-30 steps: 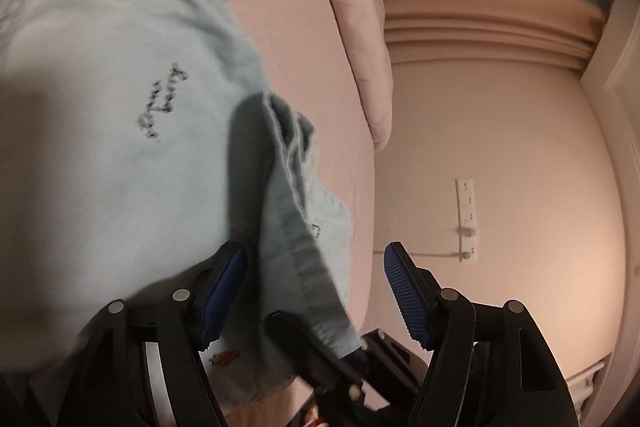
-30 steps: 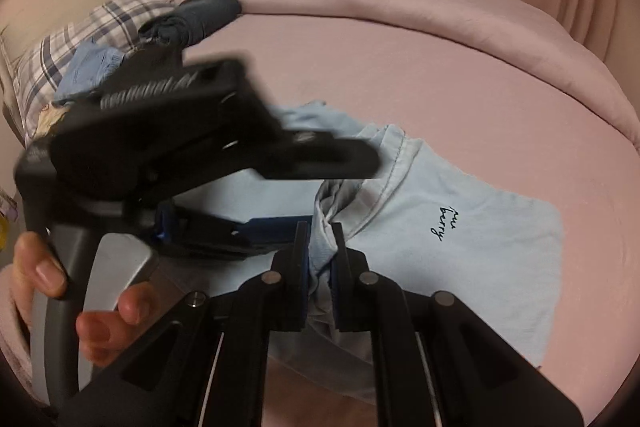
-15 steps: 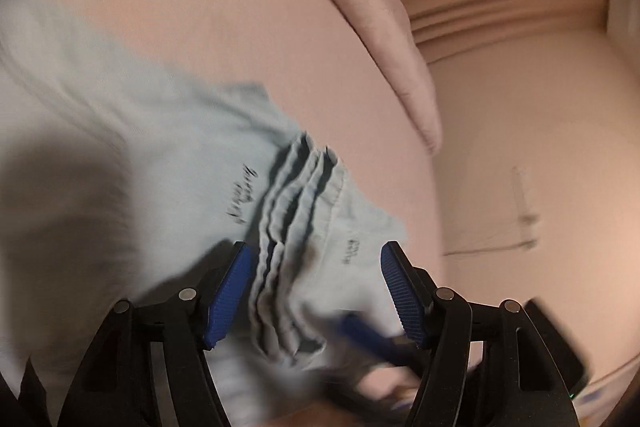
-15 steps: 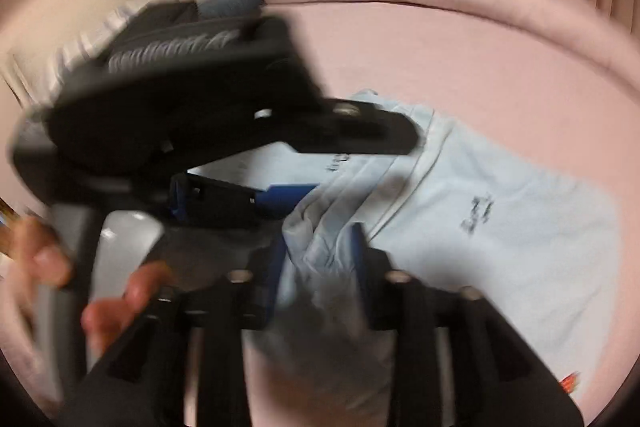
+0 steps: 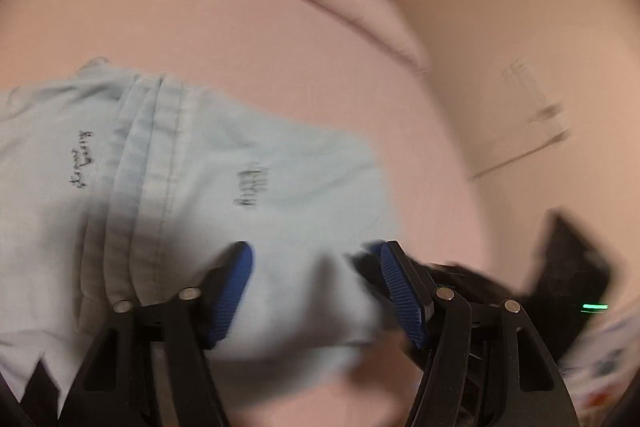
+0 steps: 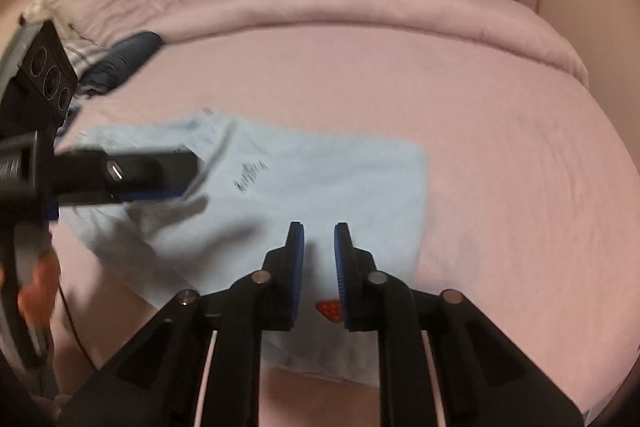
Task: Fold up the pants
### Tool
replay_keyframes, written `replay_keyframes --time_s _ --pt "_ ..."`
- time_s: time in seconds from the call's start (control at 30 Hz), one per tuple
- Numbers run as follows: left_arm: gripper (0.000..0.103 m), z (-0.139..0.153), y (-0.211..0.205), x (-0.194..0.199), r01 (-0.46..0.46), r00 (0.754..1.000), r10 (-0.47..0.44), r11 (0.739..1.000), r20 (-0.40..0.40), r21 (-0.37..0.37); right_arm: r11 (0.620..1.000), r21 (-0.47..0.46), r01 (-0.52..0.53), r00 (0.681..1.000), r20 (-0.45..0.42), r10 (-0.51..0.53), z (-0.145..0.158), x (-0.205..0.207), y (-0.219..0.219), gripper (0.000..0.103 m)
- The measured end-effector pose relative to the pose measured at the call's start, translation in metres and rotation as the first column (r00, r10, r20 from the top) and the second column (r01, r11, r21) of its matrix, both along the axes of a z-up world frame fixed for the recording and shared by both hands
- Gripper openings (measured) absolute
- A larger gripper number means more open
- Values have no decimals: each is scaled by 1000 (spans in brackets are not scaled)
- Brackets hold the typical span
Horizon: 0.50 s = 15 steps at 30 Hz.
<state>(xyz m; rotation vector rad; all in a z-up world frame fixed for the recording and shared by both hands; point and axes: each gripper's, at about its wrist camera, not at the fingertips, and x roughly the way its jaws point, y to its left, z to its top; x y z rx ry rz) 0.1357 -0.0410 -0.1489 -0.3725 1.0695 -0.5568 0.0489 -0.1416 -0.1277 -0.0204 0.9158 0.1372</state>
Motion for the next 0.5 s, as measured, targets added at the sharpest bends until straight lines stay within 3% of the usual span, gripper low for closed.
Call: replay_keyframes --time_s 0.03,0.07,0.13,0.2,0.27,0.37,0.5 --pt "47 -7 -1 0 -44 999 39 992 38 118 1000 2 -1 1000 -18 1 -8 0 3 16" --pt "21 -15 6 1 -77 997 71 985 43 158 1000 9 -11 999 -36 11 -16 1 9 16" --pt "7 -21 43 -3 -155 988 154 979 18 131 1000 0 -27 998 -64 27 -25 1 17 15" --pt "5 -21 70 -7 -197 980 196 969 21 150 998 -42 -51 997 -61 48 -26 0 23 15" --pt "5 -22 79 -12 -181 983 181 974 12 134 995 -54 -84 996 -39 82 -16 -5 25 15" --pt "5 -17 75 -19 -171 985 166 969 48 179 987 12 -157 988 2 157 3 8 26 15" --pt "5 -19 63 -12 -173 985 170 976 34 133 970 20 -240 971 -3 240 9 44 56 15"
